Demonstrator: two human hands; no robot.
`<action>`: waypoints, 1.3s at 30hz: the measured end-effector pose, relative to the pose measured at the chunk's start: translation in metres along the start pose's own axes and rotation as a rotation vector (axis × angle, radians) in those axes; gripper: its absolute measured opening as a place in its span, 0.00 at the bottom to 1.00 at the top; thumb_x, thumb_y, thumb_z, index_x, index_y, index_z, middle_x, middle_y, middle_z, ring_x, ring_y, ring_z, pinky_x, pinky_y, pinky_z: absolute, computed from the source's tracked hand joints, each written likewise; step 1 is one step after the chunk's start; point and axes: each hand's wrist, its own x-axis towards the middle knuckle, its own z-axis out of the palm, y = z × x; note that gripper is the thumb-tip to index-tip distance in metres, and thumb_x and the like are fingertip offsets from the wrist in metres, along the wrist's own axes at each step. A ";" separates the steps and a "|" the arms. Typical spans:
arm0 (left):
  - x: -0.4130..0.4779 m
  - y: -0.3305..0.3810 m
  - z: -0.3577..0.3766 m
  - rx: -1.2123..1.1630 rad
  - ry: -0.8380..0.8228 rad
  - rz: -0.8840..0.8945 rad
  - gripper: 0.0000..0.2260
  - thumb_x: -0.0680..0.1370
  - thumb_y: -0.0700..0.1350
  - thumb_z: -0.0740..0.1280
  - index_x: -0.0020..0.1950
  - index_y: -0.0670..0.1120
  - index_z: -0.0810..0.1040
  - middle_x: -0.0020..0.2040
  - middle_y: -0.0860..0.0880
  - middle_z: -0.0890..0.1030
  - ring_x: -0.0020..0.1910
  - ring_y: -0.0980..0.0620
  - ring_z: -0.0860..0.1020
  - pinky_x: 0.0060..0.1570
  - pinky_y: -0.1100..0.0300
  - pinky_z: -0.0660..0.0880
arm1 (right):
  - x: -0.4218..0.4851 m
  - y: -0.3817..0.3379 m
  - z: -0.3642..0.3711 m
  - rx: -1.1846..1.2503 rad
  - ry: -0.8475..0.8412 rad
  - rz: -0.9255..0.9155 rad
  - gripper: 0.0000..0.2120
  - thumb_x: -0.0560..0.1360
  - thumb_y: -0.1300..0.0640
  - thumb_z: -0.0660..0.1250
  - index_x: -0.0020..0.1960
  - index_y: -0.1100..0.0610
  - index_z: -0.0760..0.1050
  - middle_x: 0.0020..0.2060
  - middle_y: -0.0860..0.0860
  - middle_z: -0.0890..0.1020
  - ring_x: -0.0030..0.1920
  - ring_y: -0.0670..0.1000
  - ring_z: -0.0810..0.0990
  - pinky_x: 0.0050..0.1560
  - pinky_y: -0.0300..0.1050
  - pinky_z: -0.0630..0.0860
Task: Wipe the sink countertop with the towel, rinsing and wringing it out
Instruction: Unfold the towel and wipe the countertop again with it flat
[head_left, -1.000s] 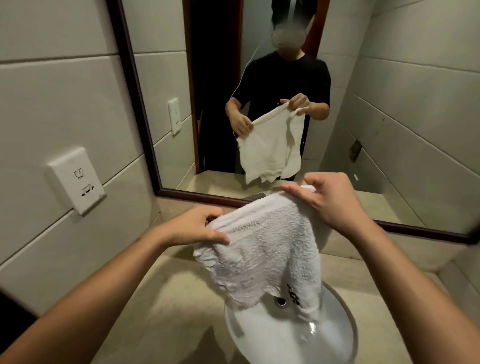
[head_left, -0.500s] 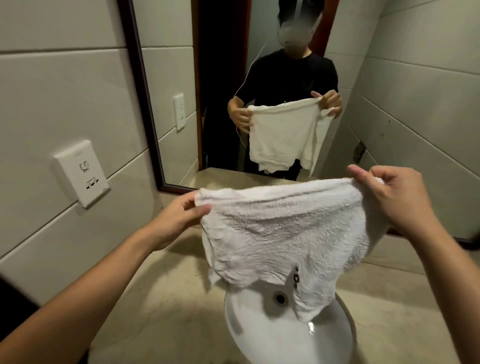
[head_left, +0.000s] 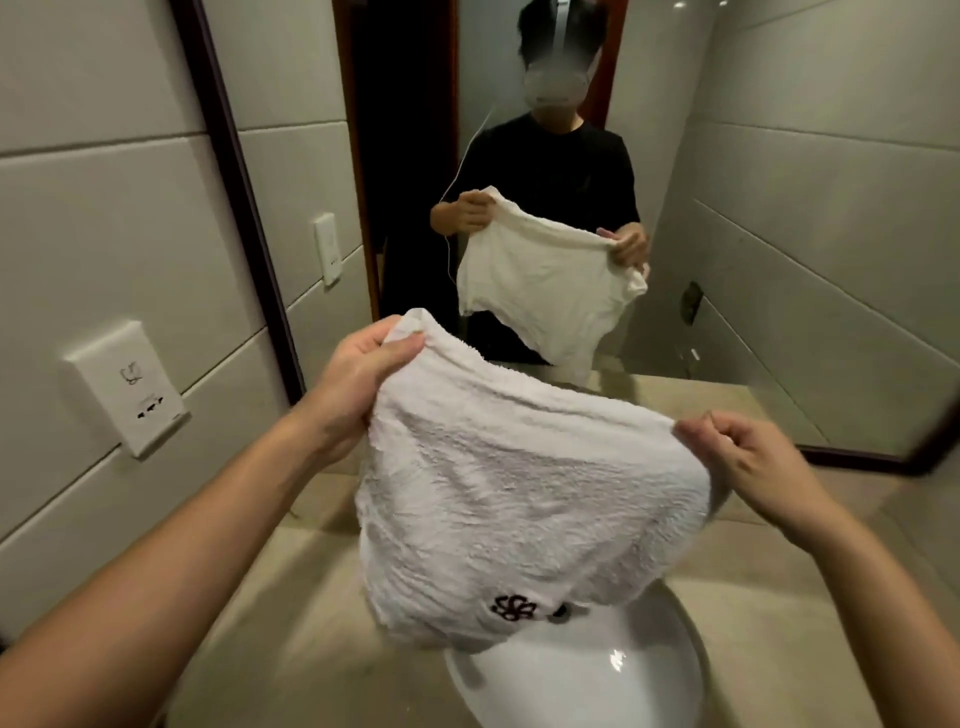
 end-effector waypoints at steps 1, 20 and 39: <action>-0.001 -0.004 -0.003 -0.014 0.018 -0.016 0.06 0.82 0.41 0.66 0.55 0.40 0.80 0.44 0.46 0.82 0.43 0.51 0.81 0.42 0.61 0.77 | -0.001 -0.002 -0.002 0.000 -0.021 -0.014 0.36 0.67 0.21 0.65 0.36 0.57 0.73 0.28 0.48 0.75 0.30 0.49 0.73 0.32 0.54 0.73; -0.001 -0.014 -0.039 -0.087 0.306 0.095 0.08 0.85 0.44 0.62 0.51 0.46 0.80 0.44 0.46 0.81 0.40 0.54 0.78 0.42 0.60 0.76 | -0.007 -0.031 0.001 -0.033 0.084 -0.239 0.21 0.72 0.40 0.75 0.38 0.56 0.72 0.31 0.49 0.74 0.33 0.43 0.69 0.32 0.39 0.64; 0.000 -0.050 -0.086 -0.109 0.283 0.020 0.09 0.85 0.44 0.61 0.49 0.46 0.78 0.44 0.48 0.81 0.43 0.55 0.80 0.50 0.61 0.77 | -0.016 -0.005 0.007 -0.111 -0.024 -0.126 0.28 0.71 0.32 0.69 0.31 0.55 0.69 0.26 0.42 0.71 0.30 0.42 0.67 0.32 0.42 0.62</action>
